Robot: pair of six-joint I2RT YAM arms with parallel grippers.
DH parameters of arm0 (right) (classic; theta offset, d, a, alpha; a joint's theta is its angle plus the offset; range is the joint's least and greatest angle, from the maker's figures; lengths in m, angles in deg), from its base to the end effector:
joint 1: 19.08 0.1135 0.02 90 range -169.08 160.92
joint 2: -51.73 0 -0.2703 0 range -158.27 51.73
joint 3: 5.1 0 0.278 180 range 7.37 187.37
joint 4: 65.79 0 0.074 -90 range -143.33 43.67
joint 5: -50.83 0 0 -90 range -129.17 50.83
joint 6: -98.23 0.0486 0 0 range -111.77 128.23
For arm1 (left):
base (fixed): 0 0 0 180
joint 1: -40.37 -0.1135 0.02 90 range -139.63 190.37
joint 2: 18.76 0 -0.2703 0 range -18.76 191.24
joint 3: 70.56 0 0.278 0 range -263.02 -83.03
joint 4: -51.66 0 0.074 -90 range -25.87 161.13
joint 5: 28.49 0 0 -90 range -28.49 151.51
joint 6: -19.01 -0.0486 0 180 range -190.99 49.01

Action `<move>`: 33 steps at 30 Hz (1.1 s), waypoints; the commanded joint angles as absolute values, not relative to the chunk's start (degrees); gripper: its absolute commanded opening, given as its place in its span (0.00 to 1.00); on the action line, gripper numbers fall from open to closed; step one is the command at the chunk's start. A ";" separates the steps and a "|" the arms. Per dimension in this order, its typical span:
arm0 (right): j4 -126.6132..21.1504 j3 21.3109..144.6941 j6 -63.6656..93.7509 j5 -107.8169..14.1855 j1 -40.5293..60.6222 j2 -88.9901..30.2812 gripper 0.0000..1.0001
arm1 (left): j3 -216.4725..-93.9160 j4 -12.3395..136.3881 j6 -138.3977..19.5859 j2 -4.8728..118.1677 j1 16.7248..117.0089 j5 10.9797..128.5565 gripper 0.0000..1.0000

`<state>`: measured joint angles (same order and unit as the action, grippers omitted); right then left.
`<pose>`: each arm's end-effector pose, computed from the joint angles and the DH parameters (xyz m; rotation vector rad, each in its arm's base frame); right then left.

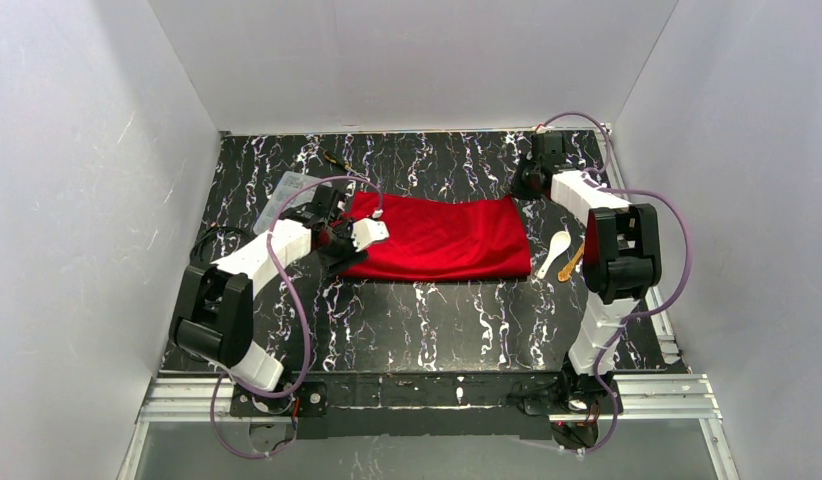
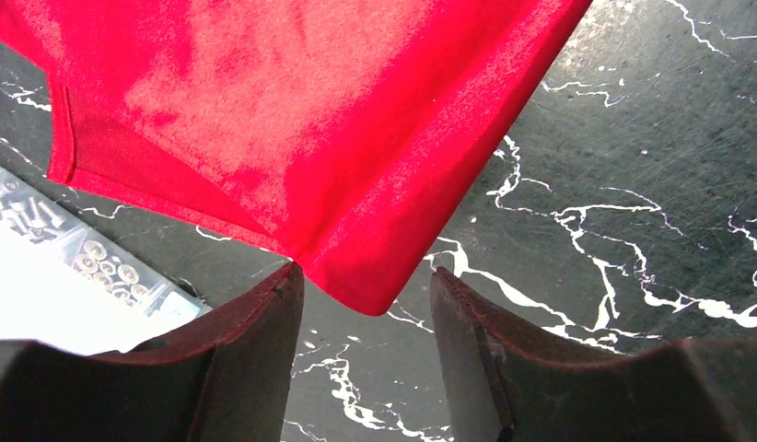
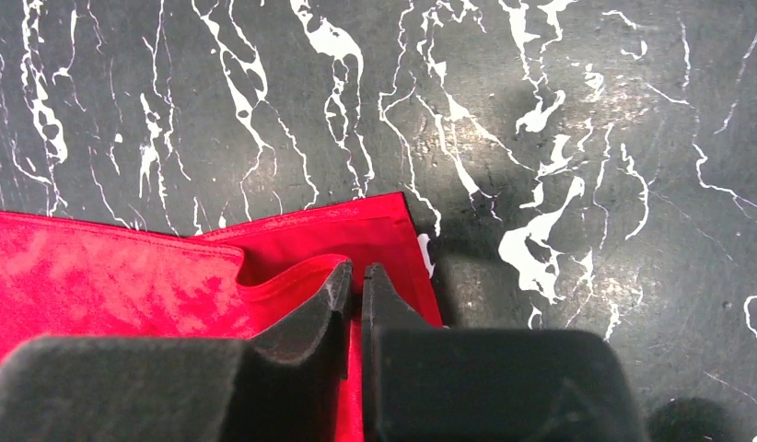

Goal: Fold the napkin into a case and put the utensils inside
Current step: Smooth out the rectangle-folded napkin at the center of the board.

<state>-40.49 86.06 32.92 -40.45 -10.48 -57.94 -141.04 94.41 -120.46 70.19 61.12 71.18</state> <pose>0.4577 0.0703 0.1949 0.3187 2.3351 0.3131 0.3126 -0.1272 0.1888 1.5500 2.1059 -0.0479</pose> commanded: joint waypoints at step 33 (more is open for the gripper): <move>-36.66 91.22 29.11 -32.11 -4.17 -59.48 0.33 | -132.81 74.18 -117.70 75.72 62.35 58.67 0.44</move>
<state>-36.46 90.28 30.07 -33.37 -3.94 -61.28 -136.83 73.12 -114.82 78.03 62.30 60.27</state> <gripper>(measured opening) 0.277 0.440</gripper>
